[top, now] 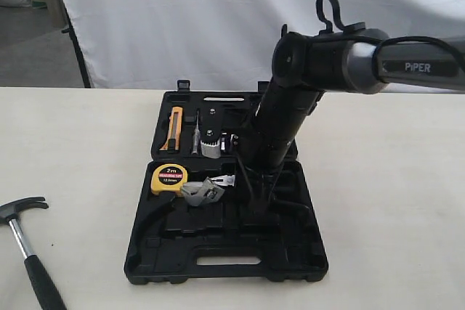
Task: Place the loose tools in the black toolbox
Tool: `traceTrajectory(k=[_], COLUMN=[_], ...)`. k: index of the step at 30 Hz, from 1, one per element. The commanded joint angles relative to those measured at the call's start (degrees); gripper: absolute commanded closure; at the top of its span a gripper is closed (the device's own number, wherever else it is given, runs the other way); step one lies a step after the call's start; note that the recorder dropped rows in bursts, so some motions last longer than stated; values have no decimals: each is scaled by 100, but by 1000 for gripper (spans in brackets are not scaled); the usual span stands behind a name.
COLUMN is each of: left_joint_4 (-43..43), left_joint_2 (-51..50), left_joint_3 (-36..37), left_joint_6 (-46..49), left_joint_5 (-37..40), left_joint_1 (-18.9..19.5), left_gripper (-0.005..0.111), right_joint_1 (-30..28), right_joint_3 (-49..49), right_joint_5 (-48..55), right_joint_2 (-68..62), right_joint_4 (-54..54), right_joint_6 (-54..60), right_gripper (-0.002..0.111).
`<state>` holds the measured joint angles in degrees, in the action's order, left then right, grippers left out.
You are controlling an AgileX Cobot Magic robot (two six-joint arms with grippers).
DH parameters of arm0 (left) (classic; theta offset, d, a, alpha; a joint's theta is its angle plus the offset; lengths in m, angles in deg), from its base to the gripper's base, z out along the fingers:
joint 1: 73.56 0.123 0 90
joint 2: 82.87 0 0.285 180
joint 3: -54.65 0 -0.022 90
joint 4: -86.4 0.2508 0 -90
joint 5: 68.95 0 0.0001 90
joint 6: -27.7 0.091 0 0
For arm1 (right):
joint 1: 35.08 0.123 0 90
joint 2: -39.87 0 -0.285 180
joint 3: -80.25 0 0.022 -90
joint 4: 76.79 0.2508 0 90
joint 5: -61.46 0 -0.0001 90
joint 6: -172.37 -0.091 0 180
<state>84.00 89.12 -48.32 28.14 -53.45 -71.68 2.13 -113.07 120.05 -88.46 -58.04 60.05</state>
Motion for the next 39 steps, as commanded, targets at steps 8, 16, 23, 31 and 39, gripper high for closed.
traceTrajectory(k=[8,16,23,31,39], left_joint_4=[29,29,29,29,29], left_joint_2=[22,22,22,22,22], left_joint_3=[18,18,18,18,18], left_joint_6=[-44,-44,-44,-44,-44], left_joint_5=[-9,-9,-9,-9,-9], left_joint_1=[-48,-48,-48,-48,-48], left_gripper=[106,106,106,106,106], right_joint_1=[-44,-44,-44,-44,-30], right_joint_3=[-911,-1009,-1009,-1009,-1009], right_joint_5=[1137,1137,1137,1137,1137], right_joint_2=[-854,-907,-907,-919,-919], right_joint_4=[-134,-360,-549,-539,-539], right_joint_6=[-82,-260,-339,-353,-444], right_gripper=[109,109,109,109,108])
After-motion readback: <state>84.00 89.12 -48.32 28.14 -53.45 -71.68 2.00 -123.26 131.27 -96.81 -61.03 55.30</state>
